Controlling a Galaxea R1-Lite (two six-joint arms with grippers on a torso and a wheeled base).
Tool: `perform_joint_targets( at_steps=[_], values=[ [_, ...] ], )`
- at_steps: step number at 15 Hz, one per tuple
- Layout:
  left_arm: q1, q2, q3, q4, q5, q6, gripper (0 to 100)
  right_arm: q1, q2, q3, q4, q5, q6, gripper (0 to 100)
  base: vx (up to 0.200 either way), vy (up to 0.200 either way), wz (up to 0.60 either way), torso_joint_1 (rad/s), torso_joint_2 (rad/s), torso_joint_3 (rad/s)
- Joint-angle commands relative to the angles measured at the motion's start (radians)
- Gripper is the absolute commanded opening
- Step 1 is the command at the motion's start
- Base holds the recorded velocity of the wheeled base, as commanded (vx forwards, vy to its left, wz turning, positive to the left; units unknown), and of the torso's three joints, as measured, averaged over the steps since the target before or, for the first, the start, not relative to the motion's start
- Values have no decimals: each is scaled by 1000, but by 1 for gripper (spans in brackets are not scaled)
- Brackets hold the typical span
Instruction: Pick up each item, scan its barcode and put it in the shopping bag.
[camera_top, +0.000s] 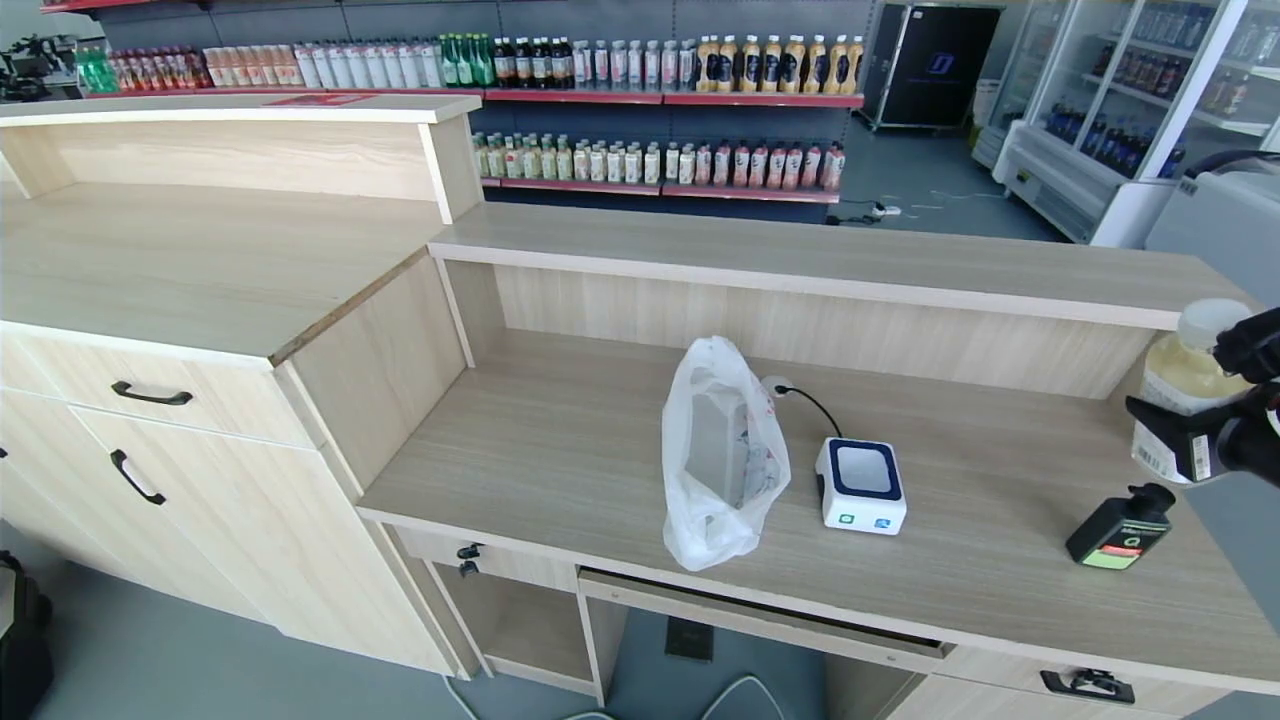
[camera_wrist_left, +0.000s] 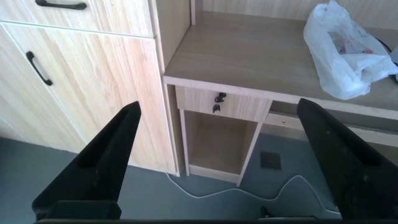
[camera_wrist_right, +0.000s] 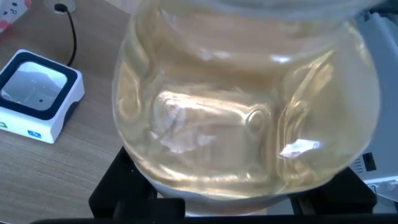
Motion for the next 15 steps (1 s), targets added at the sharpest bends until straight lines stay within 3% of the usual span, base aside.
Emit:
perform_joint_targets(
  at_steps=[1,4,5,8,10,15],
  values=[
    [0,2,0,0,0,0,100,45,-1,9,-57,-1,17,0,0,0,600,2,7,7],
    [0,2,0,0,0,0,100,137,56,2,-177,-75,100,0,0,0,600,1,-2,6],
    [0,2,0,0,0,0,100,206,102,-7,-220,-81,160,0,0,0,600,7,12,-2],
    [0,2,0,0,0,0,100,334,297,-53,-352,-79,302,0,0,0,0,0,0,0],
    [0,2,0,0,0,0,100,382,419,-98,-422,-79,330,0,0,0,0,0,0,0],
    [0,2,0,0,0,0,100,428,606,-225,-433,-79,407,0,0,0,0,0,0,0]
  ],
)
